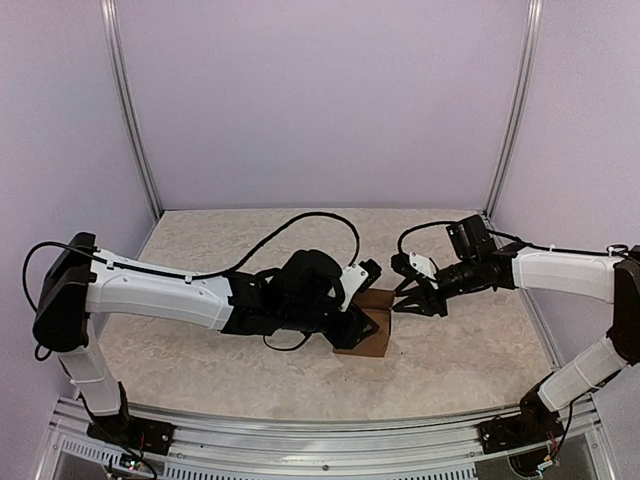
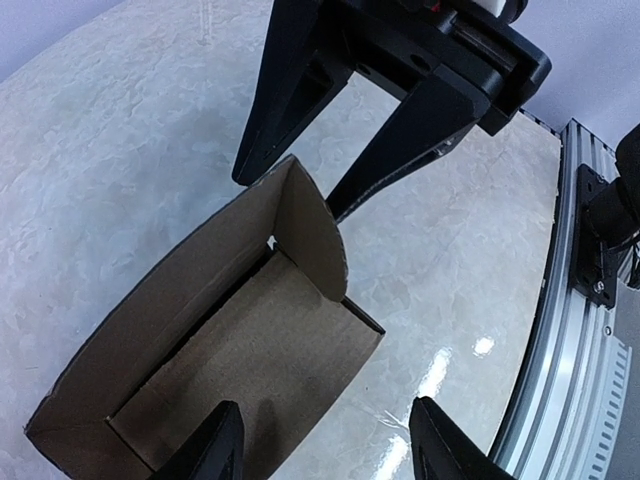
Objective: Fold the paper box
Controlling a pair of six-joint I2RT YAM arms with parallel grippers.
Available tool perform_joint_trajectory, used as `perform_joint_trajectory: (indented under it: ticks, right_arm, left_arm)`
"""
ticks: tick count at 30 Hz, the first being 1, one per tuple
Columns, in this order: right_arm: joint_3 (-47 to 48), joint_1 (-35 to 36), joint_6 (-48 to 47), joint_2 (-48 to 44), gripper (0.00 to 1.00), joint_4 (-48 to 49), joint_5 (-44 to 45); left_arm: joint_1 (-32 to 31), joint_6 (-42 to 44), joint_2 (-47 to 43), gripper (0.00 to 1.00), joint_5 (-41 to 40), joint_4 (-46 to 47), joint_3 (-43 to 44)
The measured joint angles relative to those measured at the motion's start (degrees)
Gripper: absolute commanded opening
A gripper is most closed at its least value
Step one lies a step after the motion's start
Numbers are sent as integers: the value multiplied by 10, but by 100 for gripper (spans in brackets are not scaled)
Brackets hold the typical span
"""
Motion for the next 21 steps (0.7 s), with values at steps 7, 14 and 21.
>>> perform_joint_trajectory:
  ticks: [7,14,21]
  right_arm:
    - [0,0,3,4,37,0,5]
    - [0,0,-1,4,43,-3,9]
    - [20,0,-30,-12,49,-55,22]
  left_arm:
    - [0,25,-10,56,0,-16,0]
    - [39,55,-62,60,3,-53,37]
    - [99,40,-106,61,-33,-54,33]
